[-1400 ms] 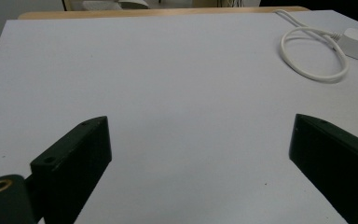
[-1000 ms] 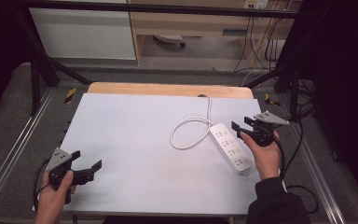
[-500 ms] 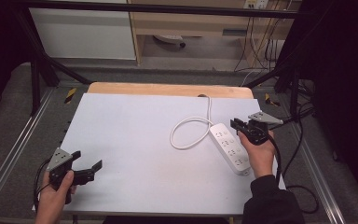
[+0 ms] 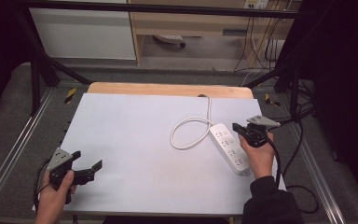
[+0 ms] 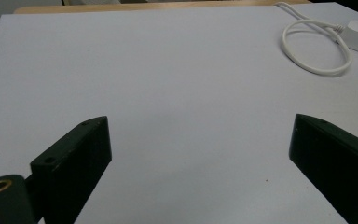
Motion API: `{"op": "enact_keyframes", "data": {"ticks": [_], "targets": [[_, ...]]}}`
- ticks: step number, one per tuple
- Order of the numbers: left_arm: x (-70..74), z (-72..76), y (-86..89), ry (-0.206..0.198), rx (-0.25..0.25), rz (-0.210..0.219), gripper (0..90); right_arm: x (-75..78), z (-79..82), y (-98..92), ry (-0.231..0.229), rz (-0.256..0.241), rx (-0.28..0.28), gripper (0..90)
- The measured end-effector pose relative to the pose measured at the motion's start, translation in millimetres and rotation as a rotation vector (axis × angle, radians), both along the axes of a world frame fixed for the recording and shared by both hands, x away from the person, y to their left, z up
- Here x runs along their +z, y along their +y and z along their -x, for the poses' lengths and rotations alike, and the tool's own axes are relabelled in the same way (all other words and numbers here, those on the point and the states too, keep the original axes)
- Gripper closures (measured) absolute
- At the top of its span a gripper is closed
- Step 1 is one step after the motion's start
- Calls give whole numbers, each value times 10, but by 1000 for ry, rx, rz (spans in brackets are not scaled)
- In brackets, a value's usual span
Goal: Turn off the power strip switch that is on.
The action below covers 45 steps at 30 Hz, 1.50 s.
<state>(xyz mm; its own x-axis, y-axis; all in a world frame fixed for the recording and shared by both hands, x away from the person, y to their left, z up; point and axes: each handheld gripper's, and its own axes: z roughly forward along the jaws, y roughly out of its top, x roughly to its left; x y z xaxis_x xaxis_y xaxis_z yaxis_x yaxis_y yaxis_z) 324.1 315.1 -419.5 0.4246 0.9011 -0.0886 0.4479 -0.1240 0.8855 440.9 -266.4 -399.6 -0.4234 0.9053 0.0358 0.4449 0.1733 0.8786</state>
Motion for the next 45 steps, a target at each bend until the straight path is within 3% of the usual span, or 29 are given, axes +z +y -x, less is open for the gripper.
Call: {"op": "enact_keyframes", "data": {"ticks": [17, 24, 45], "targets": [[2, 2, -6, 2, -5, -2, 54, -170, 24, -130, 55, 15, -40, 900], [2, 3, -5, 2, -4, -2, 54, -252, 31, -141, 101, -1, -41, 900], [8, 7, -4, 0, -4, 1, 54, -347, 70, -51, 101, -29, -30, 900]]}}
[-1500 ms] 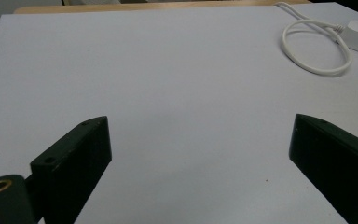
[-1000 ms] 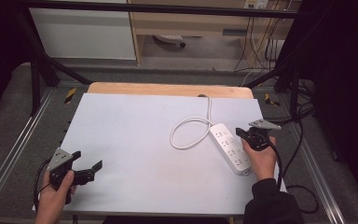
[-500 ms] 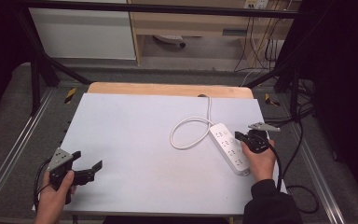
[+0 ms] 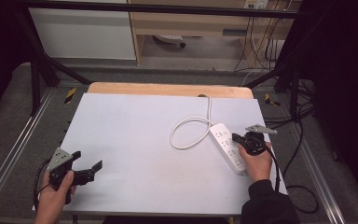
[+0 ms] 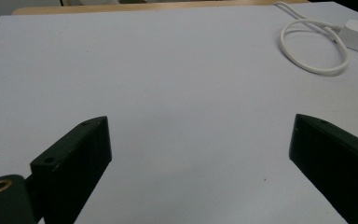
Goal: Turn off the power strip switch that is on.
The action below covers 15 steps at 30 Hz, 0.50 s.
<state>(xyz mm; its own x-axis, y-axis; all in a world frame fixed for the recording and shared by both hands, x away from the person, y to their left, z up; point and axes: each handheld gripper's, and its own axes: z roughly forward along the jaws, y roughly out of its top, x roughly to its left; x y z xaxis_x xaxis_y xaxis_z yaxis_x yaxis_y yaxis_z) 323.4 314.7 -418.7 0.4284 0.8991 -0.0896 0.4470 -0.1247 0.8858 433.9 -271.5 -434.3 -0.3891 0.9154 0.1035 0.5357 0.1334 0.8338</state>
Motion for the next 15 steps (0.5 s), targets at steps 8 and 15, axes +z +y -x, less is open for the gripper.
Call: {"op": "enact_keyframes", "data": {"ticks": [8, 15], "targets": [[3, 3, 2, -2, 1, 0, 54, -5, 27, 18, -3, 12, -5, 900], [9, 7, 5, -4, 1, 4, 54, -14, 44, 33, -12, 21, -12, 900]]}}
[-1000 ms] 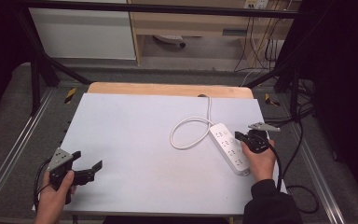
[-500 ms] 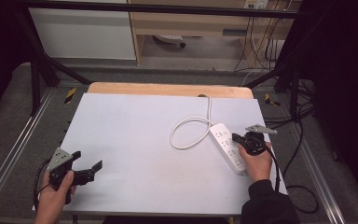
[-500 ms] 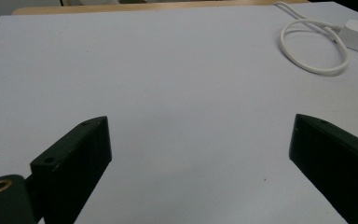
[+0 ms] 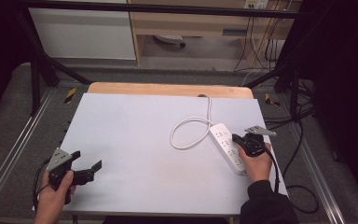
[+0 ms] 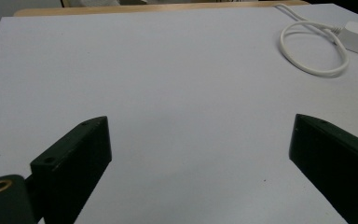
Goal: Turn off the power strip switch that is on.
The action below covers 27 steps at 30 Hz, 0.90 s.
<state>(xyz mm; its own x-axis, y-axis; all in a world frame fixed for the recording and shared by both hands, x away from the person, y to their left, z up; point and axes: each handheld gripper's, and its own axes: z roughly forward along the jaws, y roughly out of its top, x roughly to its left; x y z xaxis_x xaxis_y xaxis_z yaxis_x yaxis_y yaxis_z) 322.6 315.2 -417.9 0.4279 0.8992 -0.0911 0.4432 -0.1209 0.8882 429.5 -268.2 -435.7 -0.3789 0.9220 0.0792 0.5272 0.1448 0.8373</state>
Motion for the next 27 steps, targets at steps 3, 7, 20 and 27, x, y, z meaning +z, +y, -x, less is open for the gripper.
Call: {"op": "enact_keyframes", "data": {"ticks": [3, 7, 20, 27], "targets": [[2, 1, -1, -2, 0, 0, 54, -5, 4, 21, 4, 0, -2, 900], [2, 1, -1, -3, 0, -1, 54, -12, 3, 28, -1, 15, 2, 900], [5, 3, 1, -4, -3, -4, 54, -17, 2, 37, 4, 22, -5, 900], [5, 3, 1, -3, -3, -5, 54, -21, -1, 47, 2, 30, -7, 900]]}}
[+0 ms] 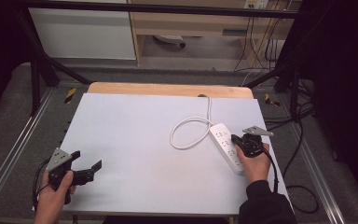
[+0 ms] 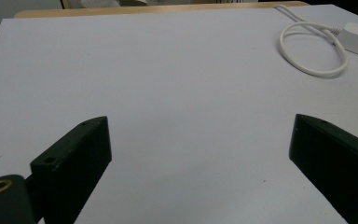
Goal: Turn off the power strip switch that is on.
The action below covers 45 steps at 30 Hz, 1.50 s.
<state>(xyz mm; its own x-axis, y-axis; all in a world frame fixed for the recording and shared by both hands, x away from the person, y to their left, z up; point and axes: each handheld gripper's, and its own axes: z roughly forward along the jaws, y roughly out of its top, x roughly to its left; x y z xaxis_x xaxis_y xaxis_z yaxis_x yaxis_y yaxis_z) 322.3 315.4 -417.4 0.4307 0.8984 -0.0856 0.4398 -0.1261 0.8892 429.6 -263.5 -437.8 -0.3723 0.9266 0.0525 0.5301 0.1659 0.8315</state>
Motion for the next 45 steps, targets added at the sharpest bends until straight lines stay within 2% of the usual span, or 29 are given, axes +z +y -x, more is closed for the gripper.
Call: {"op": "enact_keyframes", "data": {"ticks": [18, 45], "targets": [[-3, 3, -4, 5, 3, 1, 54, -7, -18, 47, 8, 42, 0, 900], [-16, -5, -4, 12, 6, -1, 54, -6, -27, 30, 16, 34, 3, 900]]}}
